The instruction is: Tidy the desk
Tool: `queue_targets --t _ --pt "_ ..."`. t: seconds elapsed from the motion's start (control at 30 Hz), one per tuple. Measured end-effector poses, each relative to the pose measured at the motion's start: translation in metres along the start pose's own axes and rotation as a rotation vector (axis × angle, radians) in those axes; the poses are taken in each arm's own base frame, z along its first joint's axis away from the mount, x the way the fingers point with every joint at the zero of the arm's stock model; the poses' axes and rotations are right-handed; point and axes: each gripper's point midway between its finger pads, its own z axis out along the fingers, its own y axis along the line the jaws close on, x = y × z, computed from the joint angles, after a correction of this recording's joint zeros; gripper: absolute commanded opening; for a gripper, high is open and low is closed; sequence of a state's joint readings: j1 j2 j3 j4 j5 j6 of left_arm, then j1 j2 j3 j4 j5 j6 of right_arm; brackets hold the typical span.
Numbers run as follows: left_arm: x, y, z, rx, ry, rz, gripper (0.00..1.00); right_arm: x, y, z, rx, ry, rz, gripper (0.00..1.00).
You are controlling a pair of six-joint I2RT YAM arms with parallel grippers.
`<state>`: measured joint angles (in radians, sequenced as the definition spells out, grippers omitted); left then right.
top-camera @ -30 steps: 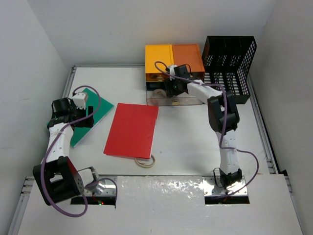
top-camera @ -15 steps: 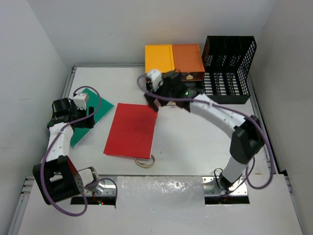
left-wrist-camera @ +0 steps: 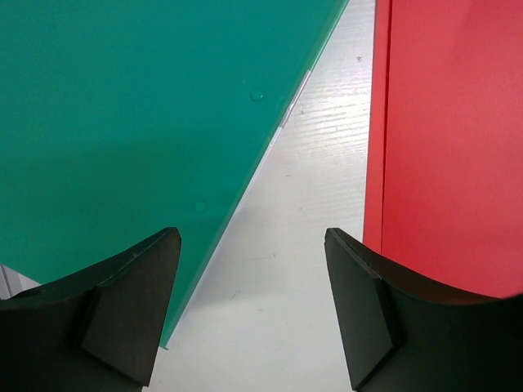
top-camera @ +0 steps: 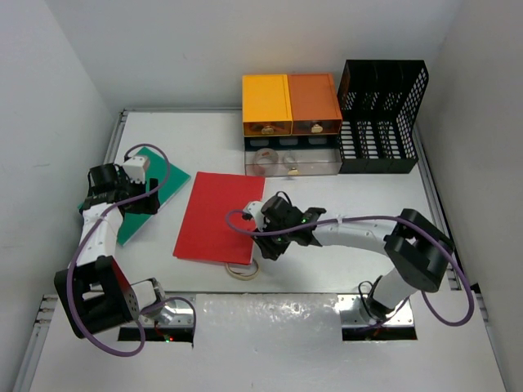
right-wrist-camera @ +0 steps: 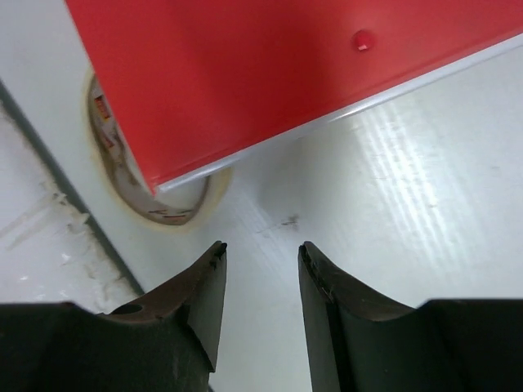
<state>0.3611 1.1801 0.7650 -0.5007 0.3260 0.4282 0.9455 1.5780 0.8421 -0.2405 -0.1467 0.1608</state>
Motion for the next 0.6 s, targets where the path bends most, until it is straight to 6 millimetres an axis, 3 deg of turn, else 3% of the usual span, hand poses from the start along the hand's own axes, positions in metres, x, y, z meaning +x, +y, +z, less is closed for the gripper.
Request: queue_targets --t 0.3,0.6 --pt "0.000 0.000 0.000 0.001 0.000 0.006 0.70 0.001 0.027 0.022 -0.096 -0.020 0.068 0.42" --pt "0.000 0.000 0.000 0.001 0.000 0.009 0.70 0.008 0.028 0.043 -0.072 0.035 0.082 0.35"
